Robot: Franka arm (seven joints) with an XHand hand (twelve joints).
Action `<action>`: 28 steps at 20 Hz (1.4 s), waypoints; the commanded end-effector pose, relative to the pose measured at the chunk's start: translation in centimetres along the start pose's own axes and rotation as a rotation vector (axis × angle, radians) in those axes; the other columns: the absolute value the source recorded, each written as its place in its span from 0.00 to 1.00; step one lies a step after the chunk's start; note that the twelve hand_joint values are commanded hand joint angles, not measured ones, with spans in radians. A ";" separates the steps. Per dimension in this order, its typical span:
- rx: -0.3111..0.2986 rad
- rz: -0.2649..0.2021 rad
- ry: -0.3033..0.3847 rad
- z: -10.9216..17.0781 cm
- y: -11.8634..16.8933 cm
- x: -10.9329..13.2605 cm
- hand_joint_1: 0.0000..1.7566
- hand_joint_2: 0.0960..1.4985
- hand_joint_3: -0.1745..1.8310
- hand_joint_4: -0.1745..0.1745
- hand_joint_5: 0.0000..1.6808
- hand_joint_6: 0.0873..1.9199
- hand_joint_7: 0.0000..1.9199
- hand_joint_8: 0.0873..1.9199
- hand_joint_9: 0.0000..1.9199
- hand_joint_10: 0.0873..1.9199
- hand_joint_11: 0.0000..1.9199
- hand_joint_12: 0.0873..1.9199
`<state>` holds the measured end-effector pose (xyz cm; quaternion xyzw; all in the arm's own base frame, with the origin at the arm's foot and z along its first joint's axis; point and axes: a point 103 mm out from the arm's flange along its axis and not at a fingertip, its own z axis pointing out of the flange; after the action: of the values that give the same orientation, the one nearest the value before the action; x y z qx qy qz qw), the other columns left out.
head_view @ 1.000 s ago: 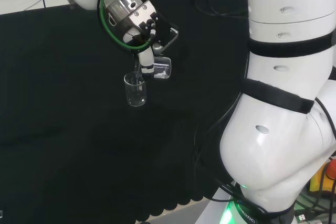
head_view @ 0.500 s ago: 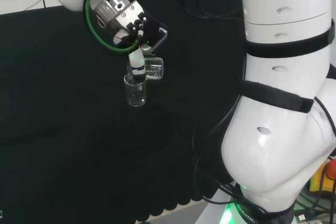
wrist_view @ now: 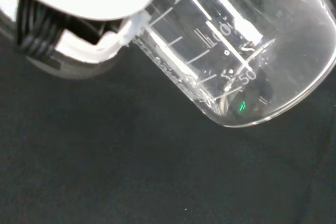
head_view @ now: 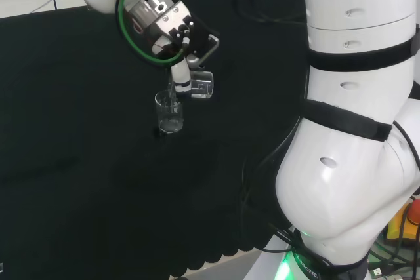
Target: Pour the water from the handheld beaker into the one on the table.
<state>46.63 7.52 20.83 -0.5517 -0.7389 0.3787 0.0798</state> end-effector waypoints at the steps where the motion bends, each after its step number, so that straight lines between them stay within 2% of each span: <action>1: -0.011 0.018 0.057 0.9 -0.2 -2.1 0.75 0.45 0.30 0.00 0.84 0.11 0.82 0.00 0.85 0.00 0.69 0.35; 10: 0.000 -0.004 0.038 -0.1 -0.2 -0.5 0.75 0.45 0.30 0.00 0.84 0.12 0.82 0.00 0.85 0.00 0.69 0.35; 28: 0.064 0.004 -0.062 -0.4 0.4 0.9 0.75 0.46 0.29 0.00 0.84 0.12 0.82 0.00 0.85 0.00 0.69 0.35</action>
<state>46.87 8.50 20.61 -0.5407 -0.7295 0.4112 0.0793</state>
